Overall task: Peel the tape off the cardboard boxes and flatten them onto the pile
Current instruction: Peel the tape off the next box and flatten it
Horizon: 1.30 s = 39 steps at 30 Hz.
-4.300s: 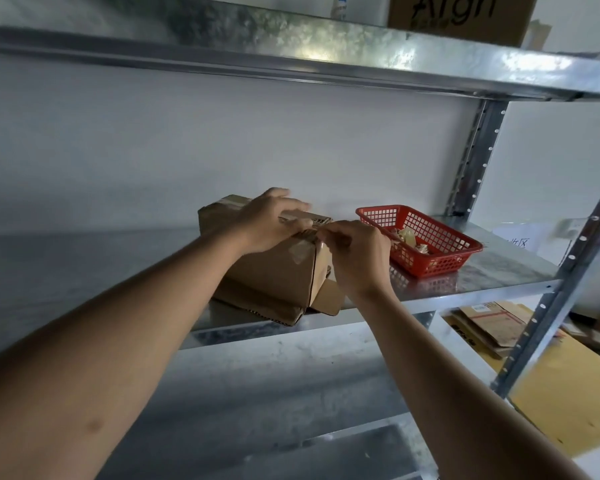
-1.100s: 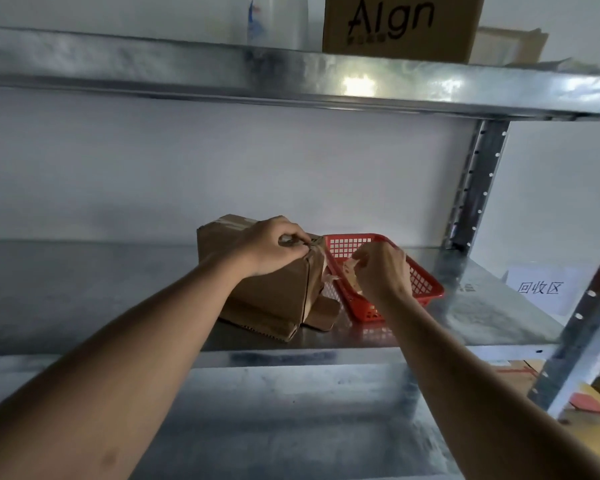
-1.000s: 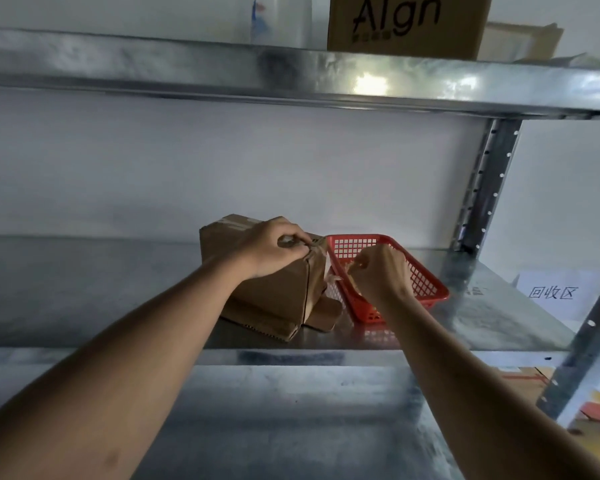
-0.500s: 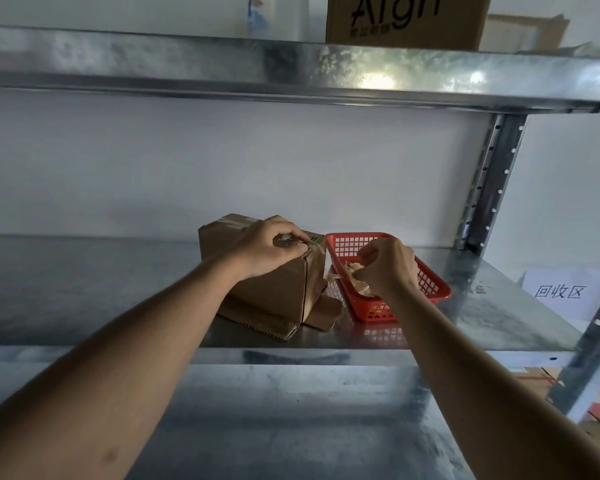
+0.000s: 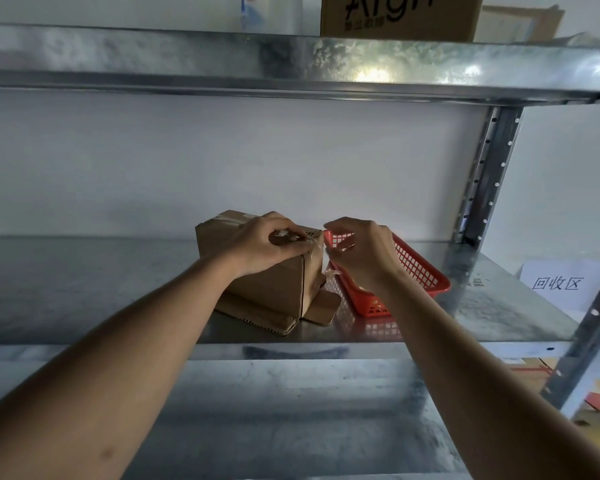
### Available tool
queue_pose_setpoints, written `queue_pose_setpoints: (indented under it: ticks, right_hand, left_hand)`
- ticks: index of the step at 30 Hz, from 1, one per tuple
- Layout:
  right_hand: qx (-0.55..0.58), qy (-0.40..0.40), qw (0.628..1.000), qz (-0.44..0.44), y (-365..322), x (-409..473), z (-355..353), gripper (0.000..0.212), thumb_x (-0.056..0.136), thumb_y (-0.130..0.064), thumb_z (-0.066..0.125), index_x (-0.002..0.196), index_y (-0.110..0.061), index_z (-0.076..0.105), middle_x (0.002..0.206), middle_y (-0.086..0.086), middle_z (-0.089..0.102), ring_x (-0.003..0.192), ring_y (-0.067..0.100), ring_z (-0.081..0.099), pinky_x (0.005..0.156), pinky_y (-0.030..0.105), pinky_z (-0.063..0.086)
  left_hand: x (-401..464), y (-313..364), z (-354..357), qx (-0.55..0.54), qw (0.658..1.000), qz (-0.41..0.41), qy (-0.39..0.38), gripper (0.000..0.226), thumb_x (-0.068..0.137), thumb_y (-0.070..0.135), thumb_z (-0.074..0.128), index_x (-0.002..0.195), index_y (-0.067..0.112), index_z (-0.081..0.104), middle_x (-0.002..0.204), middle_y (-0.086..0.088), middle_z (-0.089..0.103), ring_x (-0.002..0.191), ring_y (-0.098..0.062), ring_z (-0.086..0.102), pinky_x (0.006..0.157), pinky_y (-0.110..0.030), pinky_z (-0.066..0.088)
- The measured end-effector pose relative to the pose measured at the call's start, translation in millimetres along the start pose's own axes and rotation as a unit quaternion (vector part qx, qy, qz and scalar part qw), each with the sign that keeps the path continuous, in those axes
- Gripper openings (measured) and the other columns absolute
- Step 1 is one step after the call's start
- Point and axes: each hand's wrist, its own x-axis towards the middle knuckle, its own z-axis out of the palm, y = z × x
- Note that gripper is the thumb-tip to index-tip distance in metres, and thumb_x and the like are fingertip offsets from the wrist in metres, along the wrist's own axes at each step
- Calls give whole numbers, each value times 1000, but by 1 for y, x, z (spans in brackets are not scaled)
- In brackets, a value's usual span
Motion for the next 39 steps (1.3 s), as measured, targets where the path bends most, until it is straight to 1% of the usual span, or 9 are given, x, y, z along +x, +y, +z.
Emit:
queue_pose_setpoints:
  ticks: [2,5,13,19,22,25,30,34,39]
  right_hand:
    - [11,-25,999,-47,-3,0,5,45,80,-13,88,122,-22,76,111,-1,75,80,7,69,73,17,56]
    - [11,-30,993,-114,-9,1,10,31,81,-13,87,111,-17,80,108,2,74,84,12,66,78,34,60]
    - [68,-21,987,-143,-20,0,17,20,81,-10,86,101,-14,84,98,4,78,88,18,72,81,29,57]
    - [213,-5,976,38,-27,-7,31,24,78,-2,85,93,-21,83,91,-8,79,88,9,74,85,35,61]
    - [406,-14,892,200,-32,-15,35,26,74,6,87,95,-7,78,88,8,79,86,23,78,80,40,65]
    - [503,-16,819,277,-38,-22,35,29,77,2,87,103,4,73,85,14,79,82,25,79,73,33,65]
    - [381,18,866,325,-48,-24,39,25,75,-31,93,91,-19,78,74,-6,76,65,8,73,61,25,63]
    - [432,38,835,338,-54,-27,46,16,78,-24,91,86,-17,79,60,-8,73,51,3,68,51,16,54]
    - [430,24,834,346,-56,-27,47,12,82,-22,89,83,-16,78,55,-9,70,46,2,63,50,15,51]
  left_hand:
    - [-3,3,-2,-8,1000,2,-2,71,59,90,70,108,39,74,111,23,63,110,-3,59,93,-30,50]
    - [-8,3,-7,-29,1000,-4,-1,59,62,73,79,109,37,74,106,24,66,104,1,60,90,-31,50]
    - [-18,3,-19,-36,999,-26,-15,36,79,29,84,112,35,73,109,17,71,103,7,62,88,-22,50]
    - [-23,3,-26,-34,999,-33,-13,37,81,18,81,114,30,73,114,16,71,109,6,63,96,-19,50]
    - [-23,0,-22,-39,998,-34,-18,37,82,16,81,117,26,73,117,15,70,109,9,62,90,-7,46]
    - [-21,0,-19,-46,998,-35,-21,35,83,16,82,116,26,73,120,16,70,112,10,61,91,-5,44]
    - [-20,4,-17,-42,998,-43,-24,43,72,38,78,114,31,73,122,16,70,119,3,61,107,-25,45]
    - [-23,5,-18,-39,998,-52,-21,51,65,54,77,113,36,72,124,18,68,123,1,58,113,-36,44]
    - [-26,6,-21,-43,997,-56,-28,55,64,57,77,114,36,71,132,12,65,132,-10,54,118,-44,39]
